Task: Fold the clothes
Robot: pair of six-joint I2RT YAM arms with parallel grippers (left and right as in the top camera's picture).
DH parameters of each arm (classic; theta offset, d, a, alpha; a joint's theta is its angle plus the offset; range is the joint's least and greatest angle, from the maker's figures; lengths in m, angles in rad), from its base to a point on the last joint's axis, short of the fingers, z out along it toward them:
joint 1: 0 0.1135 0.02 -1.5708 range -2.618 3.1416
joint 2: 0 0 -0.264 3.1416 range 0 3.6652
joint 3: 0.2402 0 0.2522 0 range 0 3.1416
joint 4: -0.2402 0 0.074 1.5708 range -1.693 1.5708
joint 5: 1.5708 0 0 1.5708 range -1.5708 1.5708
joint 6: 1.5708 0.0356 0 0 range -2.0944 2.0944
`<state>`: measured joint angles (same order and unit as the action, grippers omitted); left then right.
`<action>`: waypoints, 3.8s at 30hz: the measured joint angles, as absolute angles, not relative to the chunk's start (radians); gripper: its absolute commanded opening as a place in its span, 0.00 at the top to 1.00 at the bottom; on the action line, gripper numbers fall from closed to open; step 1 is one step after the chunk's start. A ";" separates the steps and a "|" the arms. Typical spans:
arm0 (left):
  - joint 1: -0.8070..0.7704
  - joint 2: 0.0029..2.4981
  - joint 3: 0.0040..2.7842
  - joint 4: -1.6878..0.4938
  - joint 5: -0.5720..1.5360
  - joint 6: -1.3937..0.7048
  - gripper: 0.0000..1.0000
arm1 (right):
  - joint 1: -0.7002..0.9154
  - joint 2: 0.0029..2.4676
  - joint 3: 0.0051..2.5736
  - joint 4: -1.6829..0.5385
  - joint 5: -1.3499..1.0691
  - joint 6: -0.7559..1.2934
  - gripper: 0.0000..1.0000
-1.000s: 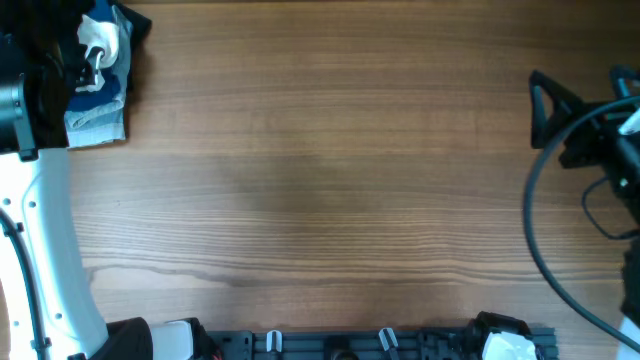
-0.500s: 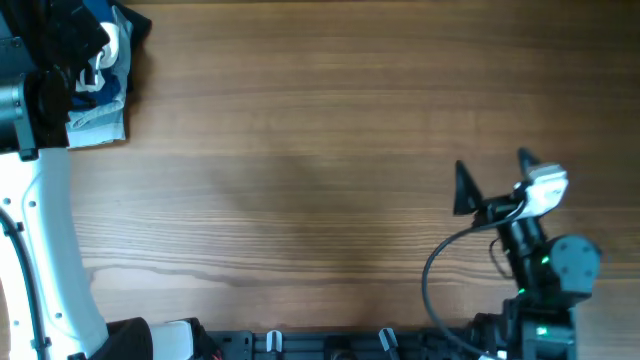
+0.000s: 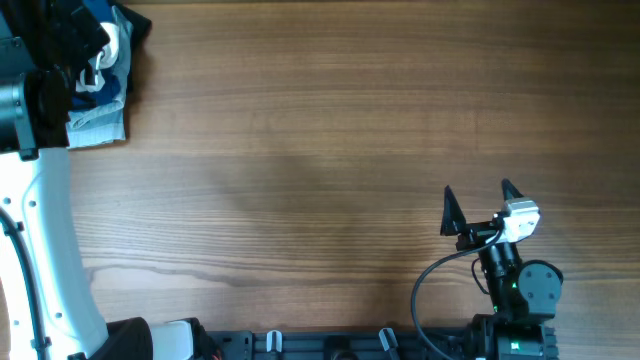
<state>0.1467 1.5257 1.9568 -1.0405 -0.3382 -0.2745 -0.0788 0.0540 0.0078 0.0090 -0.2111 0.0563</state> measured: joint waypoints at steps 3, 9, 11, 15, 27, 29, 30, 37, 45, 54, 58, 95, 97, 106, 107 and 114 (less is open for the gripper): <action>0.147 1.526 1.957 -1.041 -0.338 -0.274 0.00 | -0.079 0.025 0.008 0.008 -0.163 0.060 0.00; 0.147 1.526 1.957 -1.040 -0.338 -0.274 0.00 | -0.079 0.019 0.008 0.004 -0.092 0.060 0.00; 0.147 1.526 1.957 -1.040 -0.338 -0.274 0.00 | -0.079 0.019 0.008 0.003 -0.084 0.060 0.00; 0.147 1.526 1.957 -1.041 -0.338 -0.274 0.00 | -0.079 0.019 0.008 0.002 -0.077 0.060 0.00; 0.147 1.526 1.957 -1.040 -0.338 -0.274 0.00 | -0.079 0.019 0.008 0.001 -0.077 0.060 0.00; 0.147 1.526 1.957 -1.040 -0.338 -0.274 0.00 | -0.079 0.019 0.008 0.001 -0.077 0.060 0.00; 0.147 1.526 1.957 -1.040 -0.338 -0.274 0.00 | -0.079 0.019 0.008 0.001 -0.077 0.060 0.00; 0.147 1.526 1.957 -1.041 -0.338 -0.274 0.00 | -0.079 0.019 0.008 0.001 -0.076 0.060 0.00; 0.141 1.456 1.806 -0.868 -0.281 -0.276 0.00 | -0.079 0.019 0.008 0.001 -0.076 0.060 0.00; 0.030 1.113 1.023 -0.142 -0.108 -0.275 0.00 | -0.079 0.019 0.008 0.000 -0.073 0.060 0.00; -0.036 0.934 0.676 0.029 -0.083 -0.276 0.00 | -0.079 0.020 0.008 0.001 -0.070 0.060 0.00; 0.006 0.013 0.010 -0.068 -0.064 -0.276 0.00 | -0.079 0.019 0.008 0.001 -0.070 0.060 0.00; 0.024 0.013 0.010 -0.068 -0.056 -0.276 0.00 | -0.079 0.019 0.008 0.001 -0.070 0.060 0.00; 0.040 0.013 0.010 -0.068 -0.050 -0.276 0.00 | -0.079 0.019 0.008 0.001 -0.070 0.060 0.00; 0.040 0.013 0.010 -0.068 -0.050 -0.276 0.00 | -0.079 0.019 0.008 0.001 -0.070 0.060 0.00; 0.040 0.013 0.010 -0.068 -0.050 -0.276 0.00 | -0.079 0.019 0.008 0.001 -0.070 0.060 0.00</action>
